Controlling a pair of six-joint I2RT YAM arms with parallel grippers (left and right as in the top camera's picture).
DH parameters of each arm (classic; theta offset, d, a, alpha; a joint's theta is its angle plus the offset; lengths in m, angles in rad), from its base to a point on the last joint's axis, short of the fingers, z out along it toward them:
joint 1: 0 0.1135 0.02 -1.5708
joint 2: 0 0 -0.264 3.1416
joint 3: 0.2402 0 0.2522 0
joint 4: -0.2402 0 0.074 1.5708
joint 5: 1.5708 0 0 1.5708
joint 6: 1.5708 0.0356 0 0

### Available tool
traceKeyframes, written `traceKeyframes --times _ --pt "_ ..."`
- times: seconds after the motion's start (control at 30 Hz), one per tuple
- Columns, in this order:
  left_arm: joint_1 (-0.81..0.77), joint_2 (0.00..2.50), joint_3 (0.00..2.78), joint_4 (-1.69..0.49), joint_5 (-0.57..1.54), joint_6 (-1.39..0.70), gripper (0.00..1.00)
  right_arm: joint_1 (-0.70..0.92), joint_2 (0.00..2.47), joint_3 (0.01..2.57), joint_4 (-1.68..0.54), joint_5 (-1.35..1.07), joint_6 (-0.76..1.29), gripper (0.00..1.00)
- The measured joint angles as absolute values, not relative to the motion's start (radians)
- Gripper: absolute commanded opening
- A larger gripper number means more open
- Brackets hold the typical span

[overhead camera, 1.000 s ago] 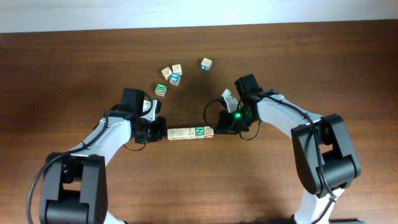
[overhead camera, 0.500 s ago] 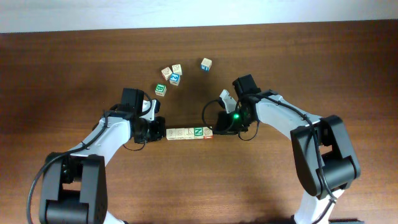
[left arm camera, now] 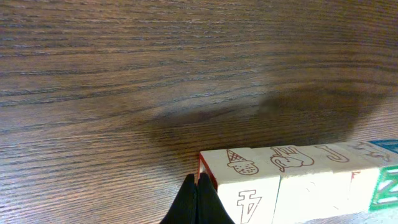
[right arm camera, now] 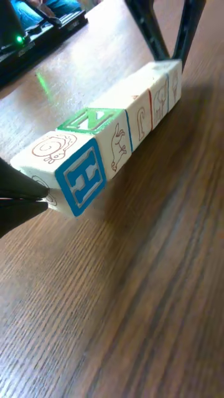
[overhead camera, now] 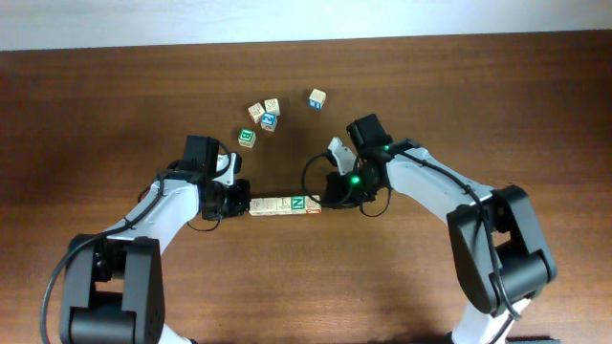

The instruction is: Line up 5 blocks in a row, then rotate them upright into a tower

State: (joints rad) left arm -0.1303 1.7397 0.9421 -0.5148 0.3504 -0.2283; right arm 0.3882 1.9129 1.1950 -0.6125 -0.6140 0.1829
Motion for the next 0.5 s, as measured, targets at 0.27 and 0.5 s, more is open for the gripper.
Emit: traceKeyframes --times 0.27,0.5 --pt "-0.130 1.742 0.938 -0.518 0.347 -0.228 0.00 0.398 1.876 1.212 -0.608 -0.609 0.183 0.05" --pt "-0.122 1.743 0.936 -0.520 0.297 -0.229 0.00 0.443 1.861 1.267 -0.613 -0.594 0.183 0.04"
